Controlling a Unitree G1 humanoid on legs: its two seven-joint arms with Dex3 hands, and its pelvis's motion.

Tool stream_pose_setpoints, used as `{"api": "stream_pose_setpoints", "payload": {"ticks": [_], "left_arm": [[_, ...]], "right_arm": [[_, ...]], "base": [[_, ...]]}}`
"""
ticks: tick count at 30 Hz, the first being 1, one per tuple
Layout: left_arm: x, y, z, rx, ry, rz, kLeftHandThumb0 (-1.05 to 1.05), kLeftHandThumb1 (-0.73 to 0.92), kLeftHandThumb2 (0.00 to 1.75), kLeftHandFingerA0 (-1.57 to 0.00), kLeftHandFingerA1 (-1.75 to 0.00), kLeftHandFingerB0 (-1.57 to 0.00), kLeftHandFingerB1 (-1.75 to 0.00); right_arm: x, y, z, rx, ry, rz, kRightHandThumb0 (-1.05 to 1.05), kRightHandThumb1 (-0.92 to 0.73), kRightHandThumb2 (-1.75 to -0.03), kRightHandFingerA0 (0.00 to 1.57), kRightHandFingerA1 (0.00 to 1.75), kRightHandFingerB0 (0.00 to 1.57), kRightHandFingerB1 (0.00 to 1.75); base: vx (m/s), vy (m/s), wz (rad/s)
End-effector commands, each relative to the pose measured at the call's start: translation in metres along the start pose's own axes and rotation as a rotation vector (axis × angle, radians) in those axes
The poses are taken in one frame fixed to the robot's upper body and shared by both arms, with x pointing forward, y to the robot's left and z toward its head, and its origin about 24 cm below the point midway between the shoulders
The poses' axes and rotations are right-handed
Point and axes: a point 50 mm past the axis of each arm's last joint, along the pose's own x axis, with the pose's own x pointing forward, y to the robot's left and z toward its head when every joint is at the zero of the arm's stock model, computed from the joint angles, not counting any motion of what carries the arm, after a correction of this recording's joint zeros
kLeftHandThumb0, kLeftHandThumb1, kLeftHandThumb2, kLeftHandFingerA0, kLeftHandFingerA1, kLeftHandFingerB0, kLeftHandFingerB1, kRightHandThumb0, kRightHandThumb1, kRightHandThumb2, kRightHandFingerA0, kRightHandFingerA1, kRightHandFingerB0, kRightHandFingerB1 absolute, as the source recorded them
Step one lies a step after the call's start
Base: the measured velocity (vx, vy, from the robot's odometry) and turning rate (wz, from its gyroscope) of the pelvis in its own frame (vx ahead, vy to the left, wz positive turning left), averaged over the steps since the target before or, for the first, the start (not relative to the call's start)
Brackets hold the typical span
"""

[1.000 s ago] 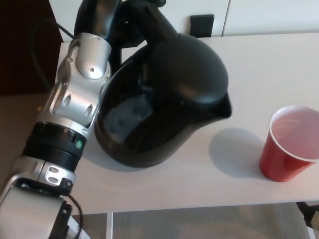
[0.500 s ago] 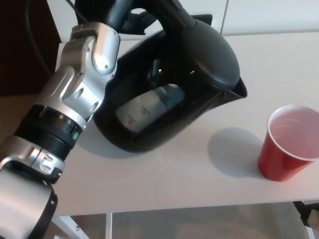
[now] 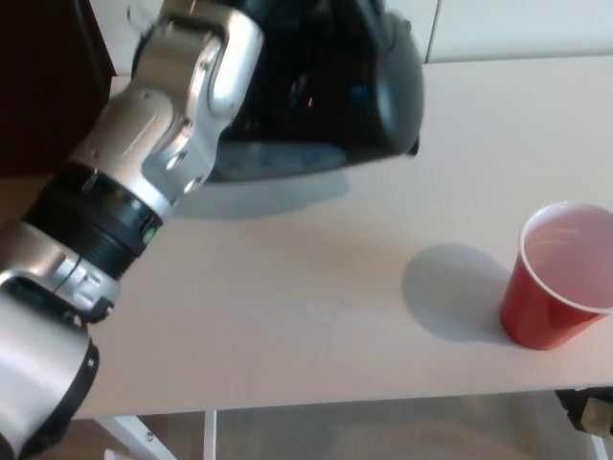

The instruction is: The robot walk towards a table in front and uses its left hand to pick up the pot from the base and pour water to the cup on the right hand side

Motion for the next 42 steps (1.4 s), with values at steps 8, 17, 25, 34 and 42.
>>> {"api": "stream_pose_setpoints", "payload": {"ticks": [8, 17, 25, 34, 42], "left_arm": [[0.018, 0.038, 0.047, 0.089, -0.215, 0.272, -0.35, 0.54, 0.56, -1.10, -1.54, -0.86, -0.48], [0.012, 0.045, 0.061, 0.027, -0.244, 0.267, -0.37, 0.57, 0.57, -1.11, -1.52, -0.87, -0.49], [0.007, 0.043, 0.068, 0.020, -0.273, 0.263, -0.39, 0.57, 0.57, -1.13, -1.47, -0.88, -0.50], [-0.001, 0.038, 0.091, 0.028, -0.365, 0.288, -0.40, 0.50, 0.58, -1.15, -1.55, -0.93, -0.52], [-0.010, 0.026, 0.105, 0.014, -0.477, 0.244, -0.46, 0.41, 0.63, -1.19, -1.44, -0.91, -0.55]], "right_arm": [[0.001, -0.001, 0.005, -0.028, -0.030, 0.006, -0.61, -0.82, -0.64, 0.53, 0.80, 0.40, 0.56], [0.001, 0.006, 0.004, -0.021, -0.015, 0.025, -0.59, -0.81, -0.64, 0.51, 0.80, 0.39, 0.56], [0.002, 0.009, 0.006, -0.009, -0.024, 0.035, -0.58, -0.81, -0.64, 0.50, 0.82, 0.40, 0.57], [0.003, 0.012, 0.009, -0.027, -0.023, 0.049, -0.56, -0.82, -0.63, 0.48, 0.79, 0.39, 0.56], [0.005, 0.013, 0.010, -0.029, -0.010, 0.049, -0.58, -0.82, -0.64, 0.49, 0.79, 0.40, 0.56]], "base": [[0.00, 0.000, 0.00], [0.00, 0.000, 0.00], [0.00, 0.000, 0.00], [0.00, 0.000, 0.00], [0.00, 0.000, 0.00]]}}
